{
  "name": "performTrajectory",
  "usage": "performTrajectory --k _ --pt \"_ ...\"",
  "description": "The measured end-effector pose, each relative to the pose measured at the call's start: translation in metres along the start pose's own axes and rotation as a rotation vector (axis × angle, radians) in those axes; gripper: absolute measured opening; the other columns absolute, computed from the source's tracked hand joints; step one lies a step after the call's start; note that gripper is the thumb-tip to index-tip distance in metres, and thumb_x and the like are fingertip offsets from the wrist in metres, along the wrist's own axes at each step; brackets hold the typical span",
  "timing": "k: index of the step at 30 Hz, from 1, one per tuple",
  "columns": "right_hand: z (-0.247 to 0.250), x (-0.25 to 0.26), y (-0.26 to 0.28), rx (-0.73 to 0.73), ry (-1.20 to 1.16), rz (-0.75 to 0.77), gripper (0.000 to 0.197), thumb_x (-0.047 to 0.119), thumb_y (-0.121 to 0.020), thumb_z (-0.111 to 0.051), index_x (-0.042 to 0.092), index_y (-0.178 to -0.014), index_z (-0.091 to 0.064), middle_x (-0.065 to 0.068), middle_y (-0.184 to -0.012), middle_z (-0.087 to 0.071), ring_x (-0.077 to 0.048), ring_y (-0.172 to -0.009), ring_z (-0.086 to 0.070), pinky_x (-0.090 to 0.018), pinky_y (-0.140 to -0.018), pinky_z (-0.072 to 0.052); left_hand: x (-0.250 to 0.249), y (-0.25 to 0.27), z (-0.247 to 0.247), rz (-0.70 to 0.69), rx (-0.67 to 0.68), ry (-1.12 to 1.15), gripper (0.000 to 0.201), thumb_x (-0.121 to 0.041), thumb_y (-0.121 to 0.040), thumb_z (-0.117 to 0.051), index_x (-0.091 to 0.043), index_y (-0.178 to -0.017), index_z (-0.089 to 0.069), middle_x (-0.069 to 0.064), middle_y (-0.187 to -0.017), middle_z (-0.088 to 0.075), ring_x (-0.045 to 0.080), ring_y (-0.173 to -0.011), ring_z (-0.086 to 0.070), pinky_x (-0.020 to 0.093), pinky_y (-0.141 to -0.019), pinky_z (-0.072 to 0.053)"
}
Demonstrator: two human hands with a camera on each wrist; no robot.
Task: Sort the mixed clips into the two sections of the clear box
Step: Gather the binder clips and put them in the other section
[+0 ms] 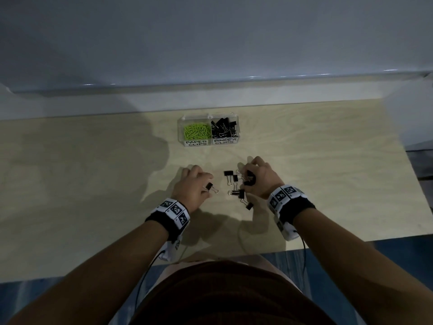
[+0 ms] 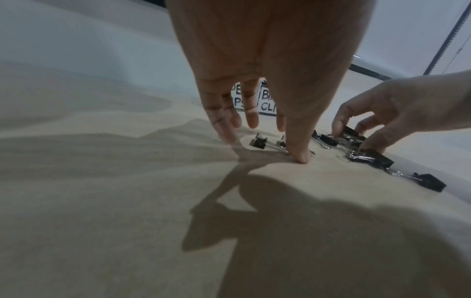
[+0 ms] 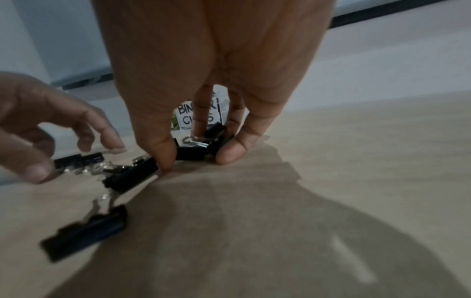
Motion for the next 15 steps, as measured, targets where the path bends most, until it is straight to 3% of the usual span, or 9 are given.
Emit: performTrajectory --k 2,5,9,12,15 --pt "-0.002 -0.001 0.002 -0.019 -0.054 -0.003 0.030 0.033 -0.070 -0.074 0.025 -0.094 -0.057 0.000 -0.102 -0.043 -0.024 -0.095 -0.048 -0.038 -0.086 -0.049 0.004 0.003 -0.005 0.045 0.022 0.046 0.047 -0.028 -0.076 -0.073 -0.027 -0.121 -0.058 0.001 -0.120 -0.043 0.022 -0.113 -0.036 0.035 -0.096 -0.042" --pt "-0.003 0.001 0.006 -0.074 -0.127 0.031 0.015 0.023 -0.073 -0.072 0.019 -0.085 -0.065 -0.003 -0.092 -0.050 -0.023 -0.080 -0.054 -0.040 -0.079 -0.052 0.002 0.002 -0.010 0.062 0.022 0.124 0.032 -0.019 -0.075 -0.075 -0.019 -0.105 -0.065 0.003 -0.109 -0.045 0.024 -0.106 -0.043 0.035 -0.097 -0.041" --pt "0.000 -0.002 0.009 -0.162 -0.189 0.014 0.015 0.008 -0.074 -0.069 0.012 -0.088 -0.073 -0.010 -0.093 -0.058 -0.026 -0.080 -0.059 -0.034 -0.077 -0.053 0.001 0.000 -0.013 0.070 0.047 0.162 0.022 -0.014 -0.074 -0.074 -0.012 -0.092 -0.061 0.001 -0.096 -0.046 0.024 -0.095 -0.049 0.031 -0.086 -0.042" --pt "0.001 -0.006 0.010 -0.218 -0.237 -0.009 0.018 0.007 -0.073 -0.072 0.012 -0.090 -0.074 -0.009 -0.091 -0.061 -0.025 -0.080 -0.060 -0.025 -0.074 -0.047 0.001 0.000 -0.010 0.050 0.031 0.154 0.016 -0.009 -0.077 -0.066 -0.008 -0.089 -0.056 0.008 -0.094 -0.052 0.025 -0.088 -0.050 0.032 -0.077 -0.041" --pt "0.003 -0.011 0.011 -0.251 -0.316 -0.057 0.016 0.011 -0.072 -0.076 0.013 -0.088 -0.075 -0.007 -0.086 -0.063 -0.023 -0.078 -0.061 -0.023 -0.074 -0.045 0.006 0.002 -0.008 0.063 0.023 0.167 0.015 -0.003 -0.075 -0.060 -0.008 -0.086 -0.052 0.006 -0.086 -0.051 0.026 -0.082 -0.052 0.033 -0.071 -0.040"
Point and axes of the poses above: each hand's wrist, its own y-axis away from the middle knuckle, its own z-axis out of the back of the hand, x = y × z, the point moved 8 cm from there along -y, towards the middle knuckle
